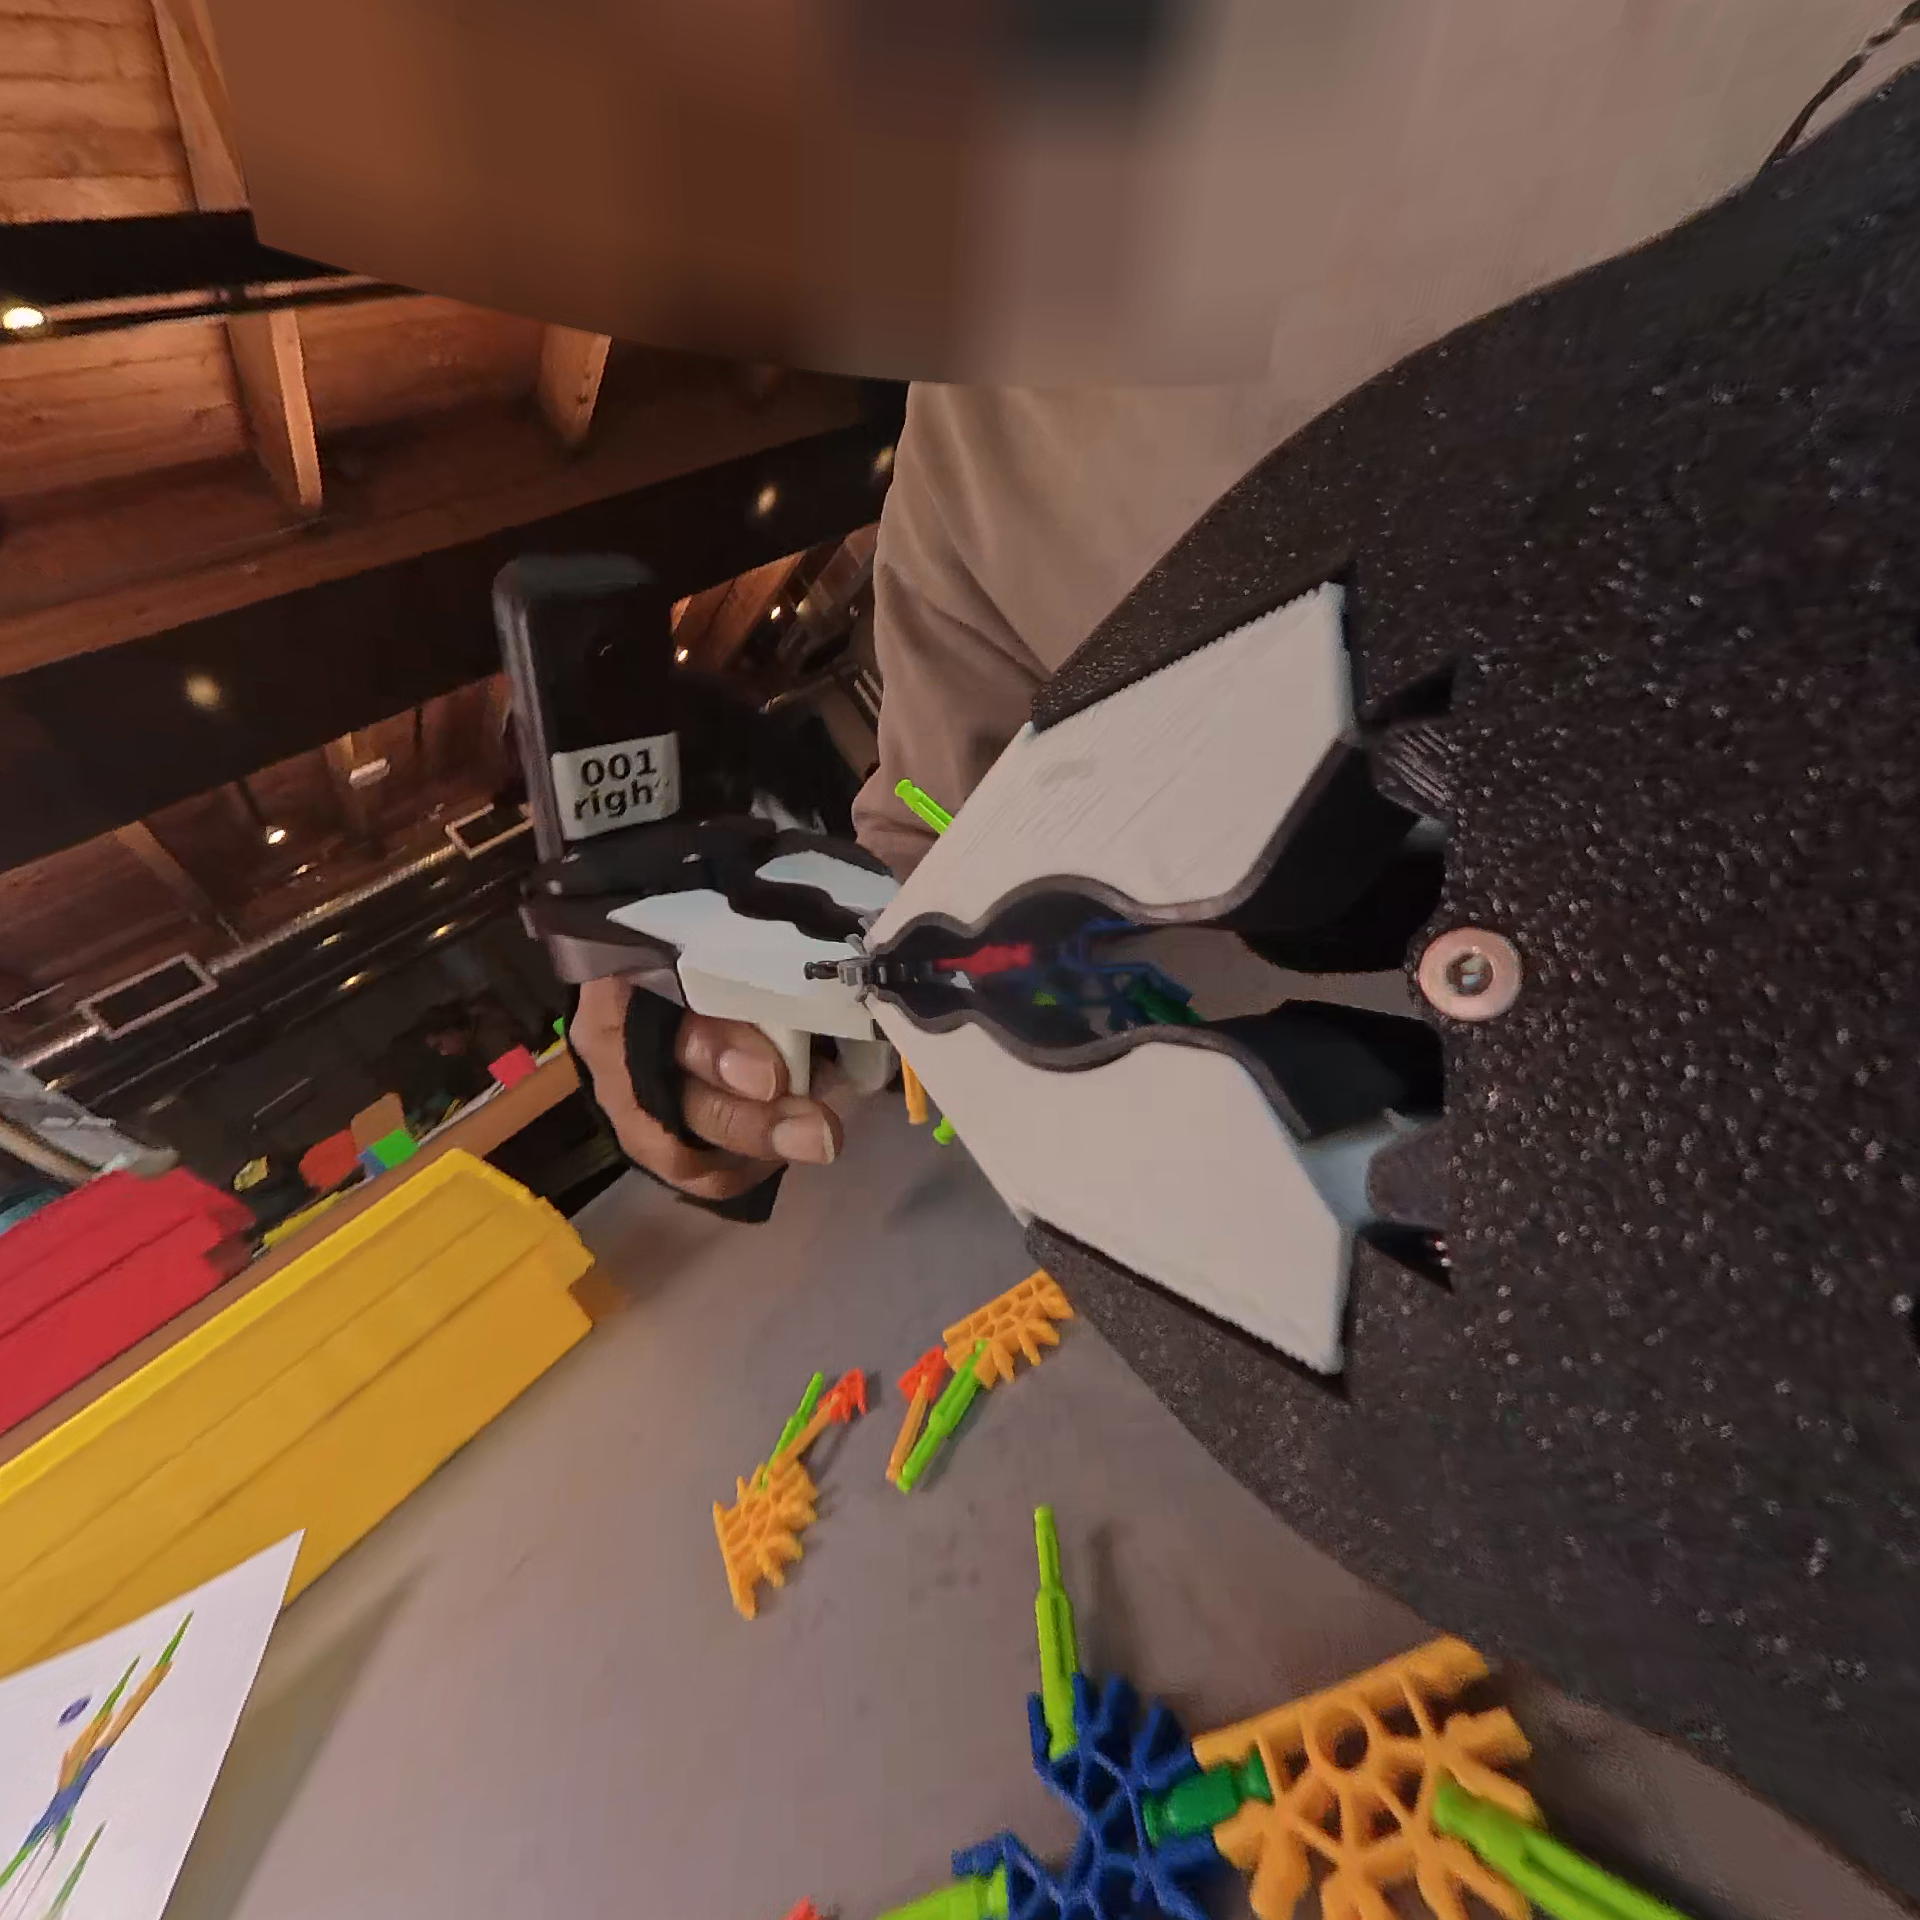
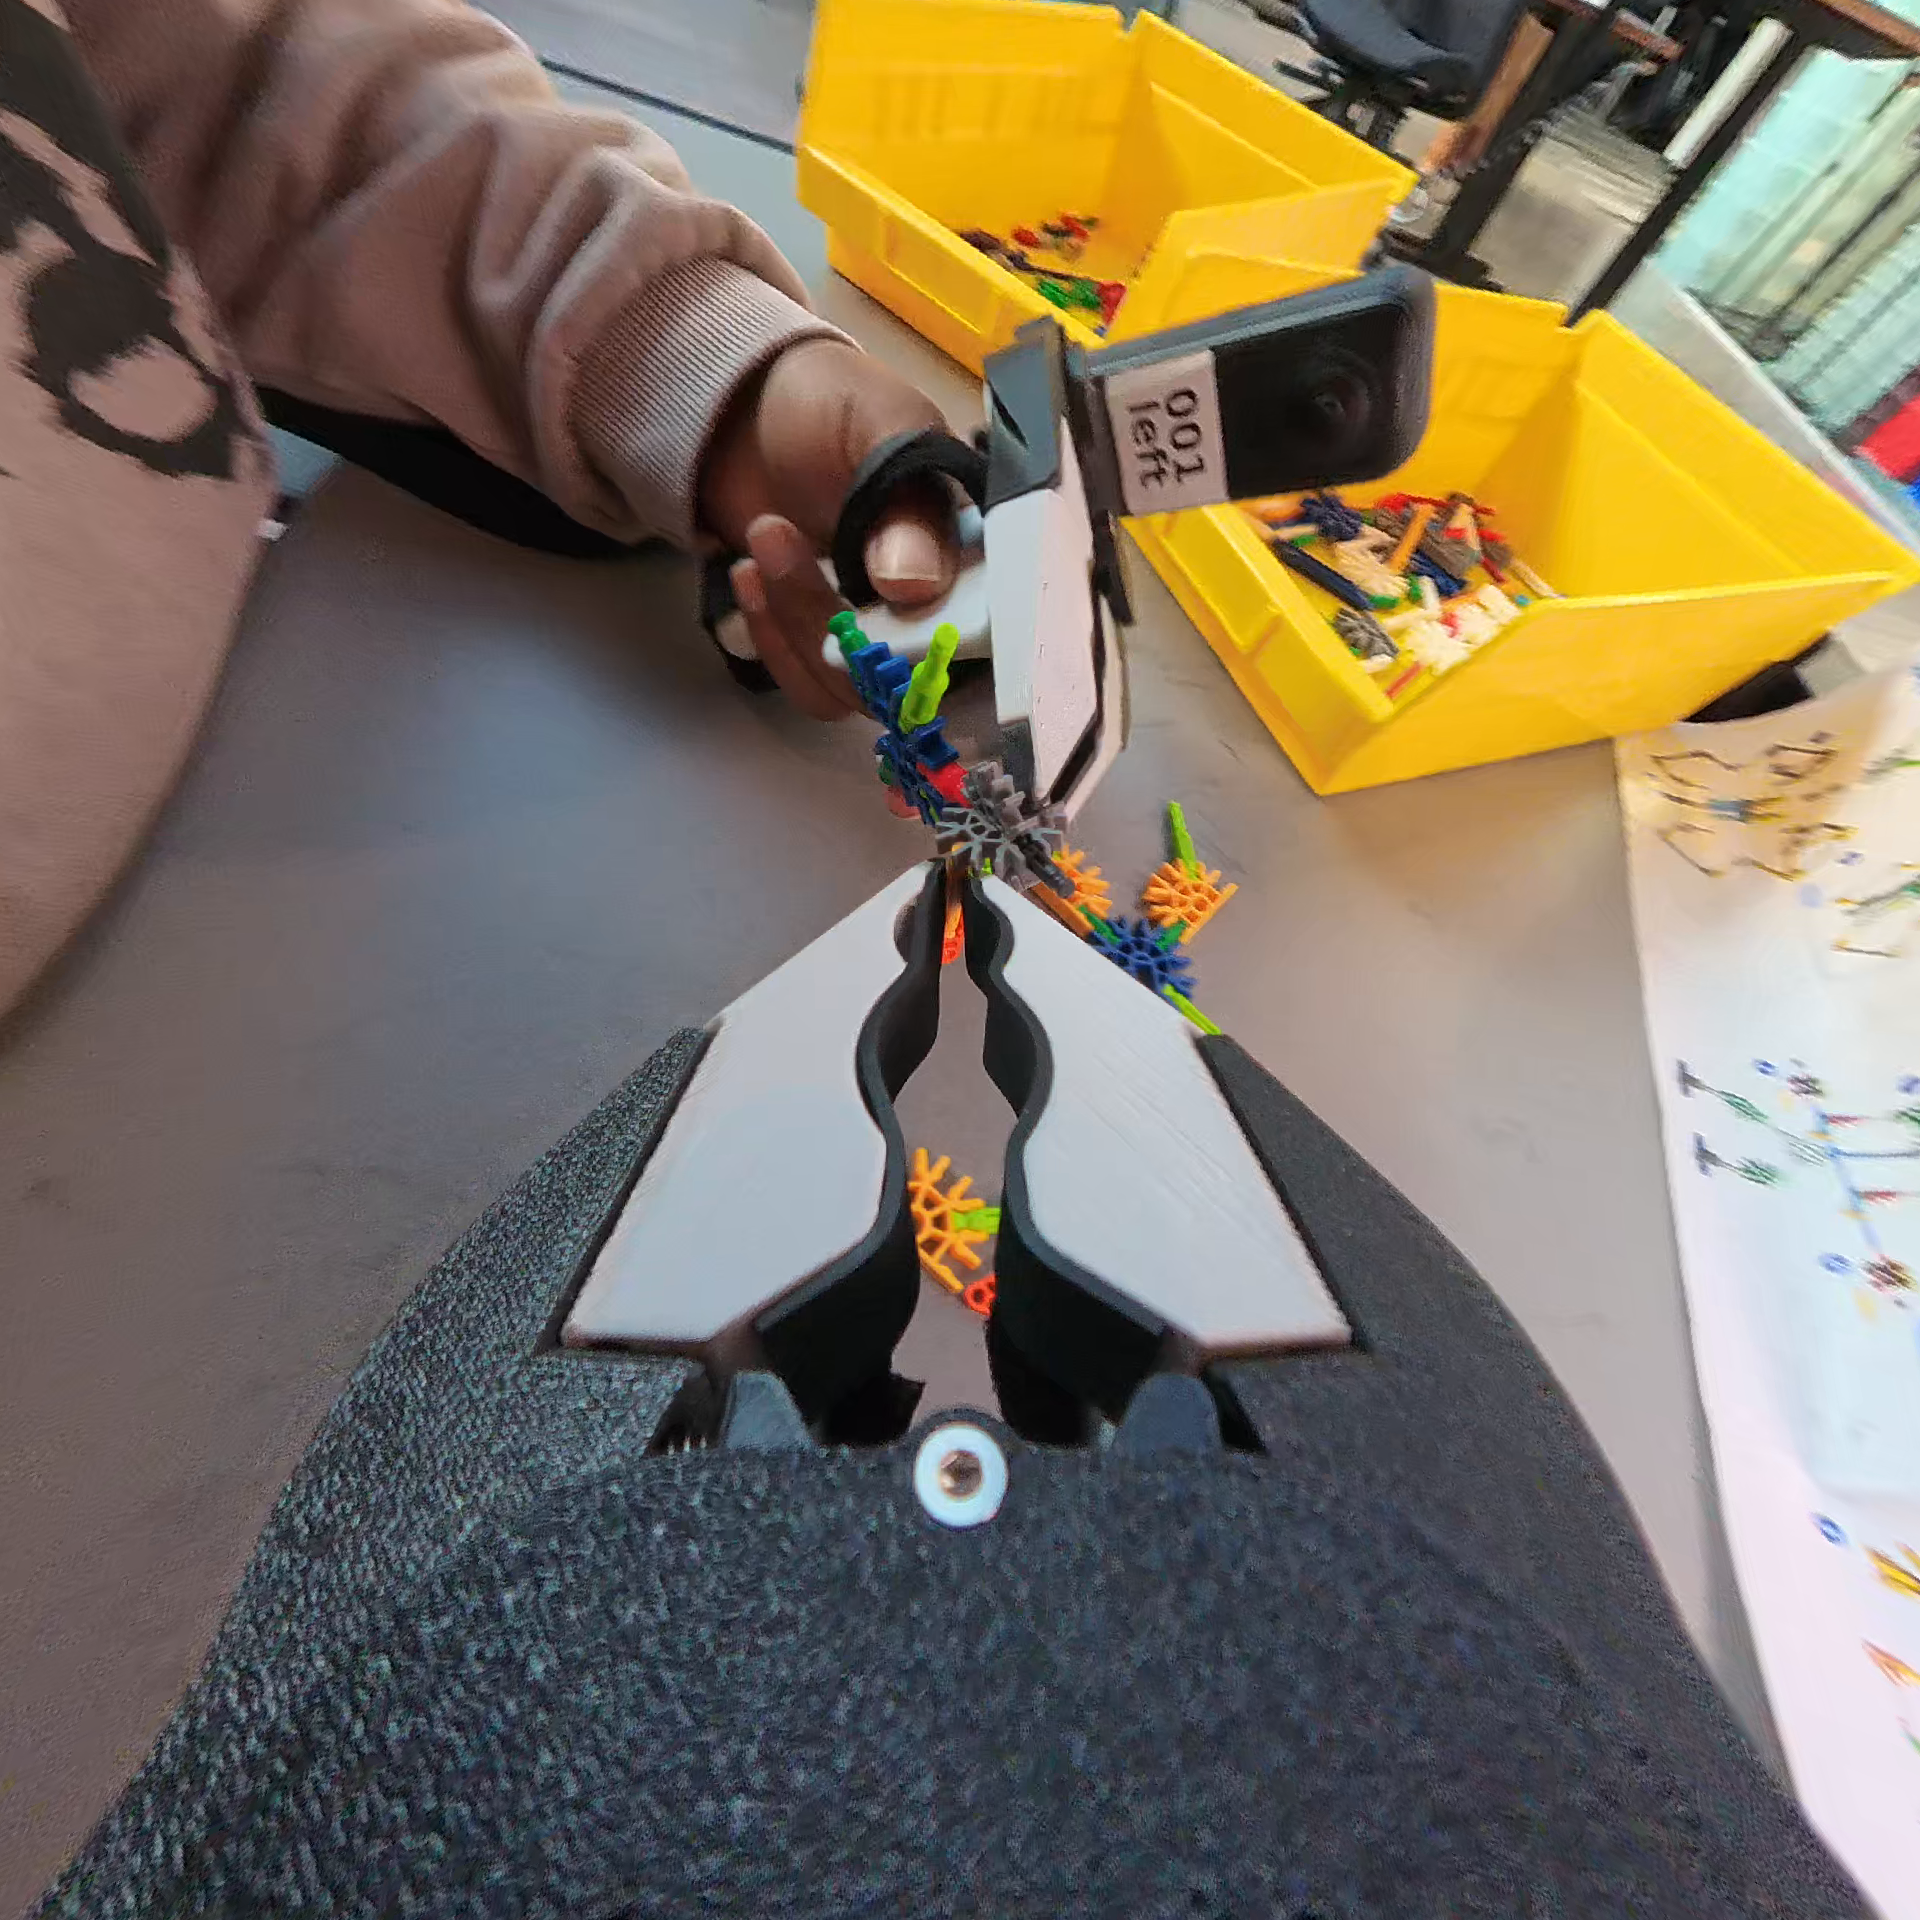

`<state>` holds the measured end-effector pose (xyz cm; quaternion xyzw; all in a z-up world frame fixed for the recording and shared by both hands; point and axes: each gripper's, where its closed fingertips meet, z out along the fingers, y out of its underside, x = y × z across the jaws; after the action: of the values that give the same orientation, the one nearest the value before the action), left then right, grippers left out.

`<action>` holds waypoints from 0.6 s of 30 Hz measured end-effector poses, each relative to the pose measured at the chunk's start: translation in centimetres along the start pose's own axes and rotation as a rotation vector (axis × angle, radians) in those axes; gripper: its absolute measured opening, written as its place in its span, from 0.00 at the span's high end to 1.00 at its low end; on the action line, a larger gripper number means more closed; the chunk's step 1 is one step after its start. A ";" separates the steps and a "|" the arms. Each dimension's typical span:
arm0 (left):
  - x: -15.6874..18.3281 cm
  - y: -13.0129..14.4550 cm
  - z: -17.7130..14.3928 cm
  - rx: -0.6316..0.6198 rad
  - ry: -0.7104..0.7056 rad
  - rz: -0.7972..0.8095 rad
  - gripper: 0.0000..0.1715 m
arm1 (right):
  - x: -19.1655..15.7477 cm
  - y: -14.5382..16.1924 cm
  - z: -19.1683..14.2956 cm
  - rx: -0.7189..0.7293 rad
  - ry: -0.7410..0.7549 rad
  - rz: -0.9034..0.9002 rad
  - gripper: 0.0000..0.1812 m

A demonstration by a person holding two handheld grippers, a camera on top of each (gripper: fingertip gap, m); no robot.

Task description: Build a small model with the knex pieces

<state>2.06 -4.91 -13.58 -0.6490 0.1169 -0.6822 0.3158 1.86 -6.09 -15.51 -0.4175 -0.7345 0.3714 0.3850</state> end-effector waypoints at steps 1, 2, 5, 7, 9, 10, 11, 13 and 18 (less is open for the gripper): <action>-0.7 -0.3 -0.3 0.022 -0.050 0.009 0.99 | 0.7 0.6 0.4 -0.039 0.061 -0.030 1.00; -1.3 -0.7 -0.6 0.048 -0.095 0.019 0.99 | 1.4 1.1 0.8 -0.074 0.123 -0.053 1.00; -3.5 -2.0 -1.9 0.128 -0.254 0.046 0.99 | 3.8 2.6 1.5 -0.234 0.343 -0.189 1.00; -4.5 -2.6 -2.9 0.175 -0.295 0.029 0.99 | 4.3 2.5 2.0 -0.286 0.446 -0.281 1.00; -4.4 -3.1 -3.2 0.199 -0.283 0.015 0.99 | 4.5 2.7 2.2 -0.360 0.483 -0.338 1.00; -4.3 -3.2 -3.3 0.202 -0.284 0.024 0.99 | 4.4 2.6 2.2 -0.353 0.491 -0.378 1.00; -4.2 -3.2 -3.3 0.202 -0.283 0.028 0.99 | 4.5 2.6 2.0 -0.346 0.497 -0.367 1.00; -4.1 -3.4 -3.4 0.205 -0.280 0.045 0.98 | 4.8 3.1 1.6 -0.317 0.468 -0.264 1.00; -3.8 -3.7 -3.6 0.182 -0.289 0.135 0.98 | 3.6 9.0 0.8 -0.419 0.204 0.169 0.99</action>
<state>-2.60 -0.78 -15.02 -0.6996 0.0512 -0.5669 0.4319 2.80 0.37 -22.69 -0.5837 -0.7151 0.1978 0.3298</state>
